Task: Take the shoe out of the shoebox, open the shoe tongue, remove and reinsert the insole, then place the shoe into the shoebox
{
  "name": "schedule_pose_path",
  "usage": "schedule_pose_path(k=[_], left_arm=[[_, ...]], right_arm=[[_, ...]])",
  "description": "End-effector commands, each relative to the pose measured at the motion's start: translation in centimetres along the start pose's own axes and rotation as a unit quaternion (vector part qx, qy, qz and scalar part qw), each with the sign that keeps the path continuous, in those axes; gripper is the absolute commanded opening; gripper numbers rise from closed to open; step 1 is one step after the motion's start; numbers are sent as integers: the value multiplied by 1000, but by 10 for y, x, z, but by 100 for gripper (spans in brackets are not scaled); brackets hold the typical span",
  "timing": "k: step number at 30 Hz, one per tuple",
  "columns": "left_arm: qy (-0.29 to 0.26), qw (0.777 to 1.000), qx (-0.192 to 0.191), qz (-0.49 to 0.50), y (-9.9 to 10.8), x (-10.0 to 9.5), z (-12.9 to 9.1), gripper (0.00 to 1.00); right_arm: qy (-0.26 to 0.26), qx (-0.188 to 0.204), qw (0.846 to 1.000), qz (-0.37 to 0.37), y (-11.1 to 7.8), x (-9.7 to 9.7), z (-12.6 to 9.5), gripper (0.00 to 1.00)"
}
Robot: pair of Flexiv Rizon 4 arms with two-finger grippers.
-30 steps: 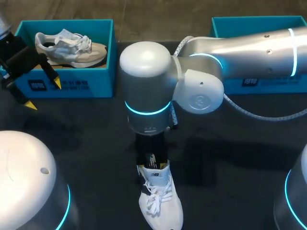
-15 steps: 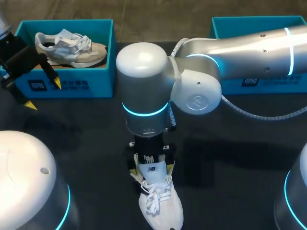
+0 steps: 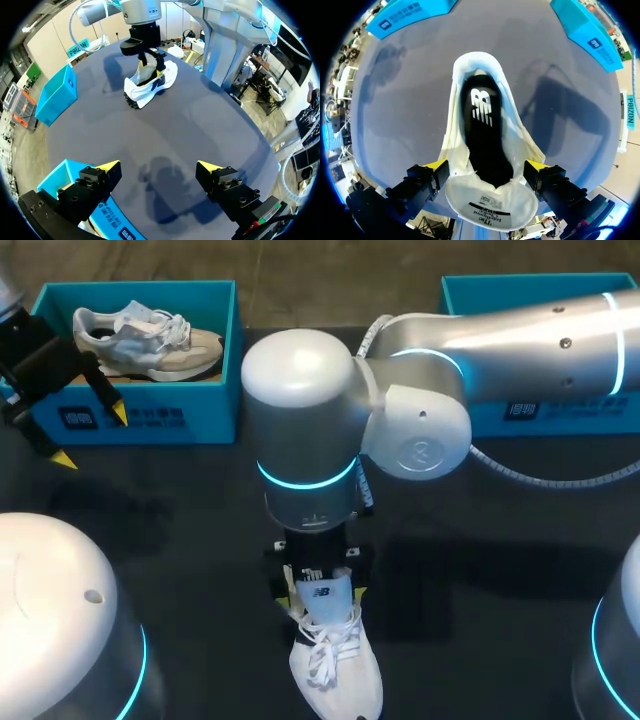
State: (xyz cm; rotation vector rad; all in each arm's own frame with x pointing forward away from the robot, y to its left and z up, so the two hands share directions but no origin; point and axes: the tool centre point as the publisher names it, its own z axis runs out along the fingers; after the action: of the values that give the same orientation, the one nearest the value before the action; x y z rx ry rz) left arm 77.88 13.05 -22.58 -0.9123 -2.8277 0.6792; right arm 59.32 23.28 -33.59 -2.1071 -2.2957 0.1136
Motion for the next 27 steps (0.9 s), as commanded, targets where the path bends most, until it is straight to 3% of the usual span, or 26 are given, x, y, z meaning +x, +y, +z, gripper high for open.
schedule_pose_path(k=[1, 27], left_arm=[[0, 1000, -1, 0, 0, 1, 0, 100], [0, 1000, -1, 0, 0, 1, 0, 100]], right_arm=[[-5, -7, 1000, 10, -7, 3, -1, 100], [-22, -18, 999, 20, -28, 10, -25, 100]])
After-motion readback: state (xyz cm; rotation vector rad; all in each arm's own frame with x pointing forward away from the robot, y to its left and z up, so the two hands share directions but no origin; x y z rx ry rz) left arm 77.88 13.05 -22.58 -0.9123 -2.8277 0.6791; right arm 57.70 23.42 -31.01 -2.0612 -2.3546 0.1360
